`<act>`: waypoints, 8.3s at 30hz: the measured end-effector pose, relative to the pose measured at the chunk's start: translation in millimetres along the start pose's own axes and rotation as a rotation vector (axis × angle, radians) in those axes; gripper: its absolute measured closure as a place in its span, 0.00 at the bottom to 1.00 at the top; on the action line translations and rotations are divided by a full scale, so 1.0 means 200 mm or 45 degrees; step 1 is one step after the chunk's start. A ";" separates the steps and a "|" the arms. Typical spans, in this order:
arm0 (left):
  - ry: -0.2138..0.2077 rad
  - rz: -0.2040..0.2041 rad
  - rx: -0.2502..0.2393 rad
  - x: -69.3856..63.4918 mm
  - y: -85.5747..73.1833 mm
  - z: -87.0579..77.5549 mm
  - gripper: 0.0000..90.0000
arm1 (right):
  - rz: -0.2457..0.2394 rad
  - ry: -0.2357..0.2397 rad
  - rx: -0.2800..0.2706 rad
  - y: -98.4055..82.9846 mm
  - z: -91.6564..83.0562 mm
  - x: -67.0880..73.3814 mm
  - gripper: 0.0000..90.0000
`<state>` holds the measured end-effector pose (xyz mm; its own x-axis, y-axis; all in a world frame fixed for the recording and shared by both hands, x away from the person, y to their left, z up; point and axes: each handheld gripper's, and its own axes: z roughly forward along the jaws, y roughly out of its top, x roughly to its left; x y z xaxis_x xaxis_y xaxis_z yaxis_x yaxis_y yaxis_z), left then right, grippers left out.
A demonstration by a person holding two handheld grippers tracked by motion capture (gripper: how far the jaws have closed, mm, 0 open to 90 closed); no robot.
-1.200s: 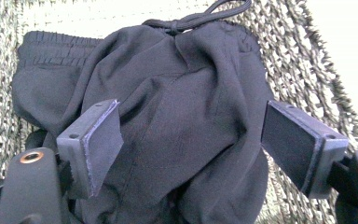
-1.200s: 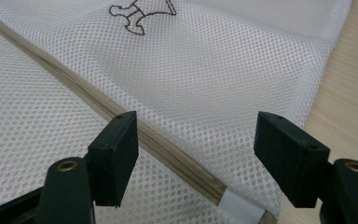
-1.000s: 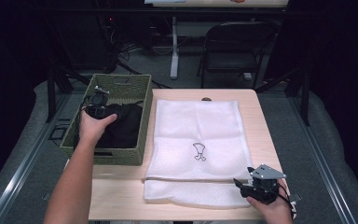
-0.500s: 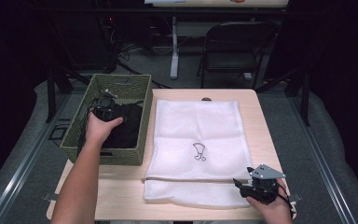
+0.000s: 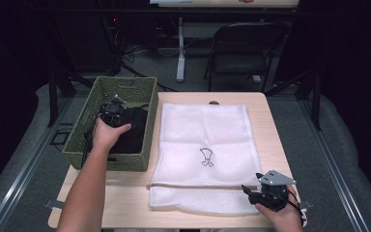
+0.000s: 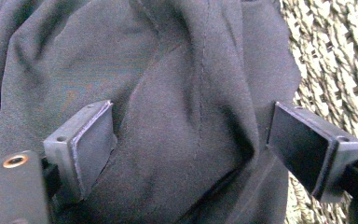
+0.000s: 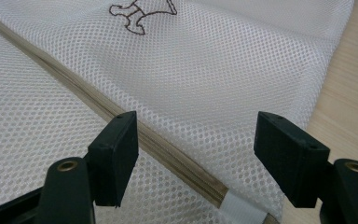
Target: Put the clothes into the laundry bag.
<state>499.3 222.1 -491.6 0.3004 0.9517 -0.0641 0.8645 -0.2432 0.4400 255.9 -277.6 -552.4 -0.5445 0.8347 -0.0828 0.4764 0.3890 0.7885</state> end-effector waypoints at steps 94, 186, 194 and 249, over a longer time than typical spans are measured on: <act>0.078 -0.074 0.272 0.09 0.00 0.25 0.00 | 0.022 -0.006 0.020 0.00 0.02 0.00 0.32; 0.137 -0.144 0.220 0.14 -0.02 0.19 0.69 | 0.004 0.010 0.027 -0.02 0.01 -0.02 0.32; 0.123 -0.143 0.190 0.15 -0.01 0.15 0.70 | 0.010 0.009 0.025 -0.02 0.01 -0.03 0.32; 0.049 -0.135 0.002 0.17 0.11 -0.30 0.70 | 0.017 0.008 0.021 -0.04 -0.01 -0.04 0.33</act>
<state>504.1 261.1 -431.6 0.1916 0.9785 -0.0761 0.8912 -0.1409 0.4312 255.9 -288.3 -556.1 -0.5422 0.8375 -0.0683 0.4949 0.3840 0.7795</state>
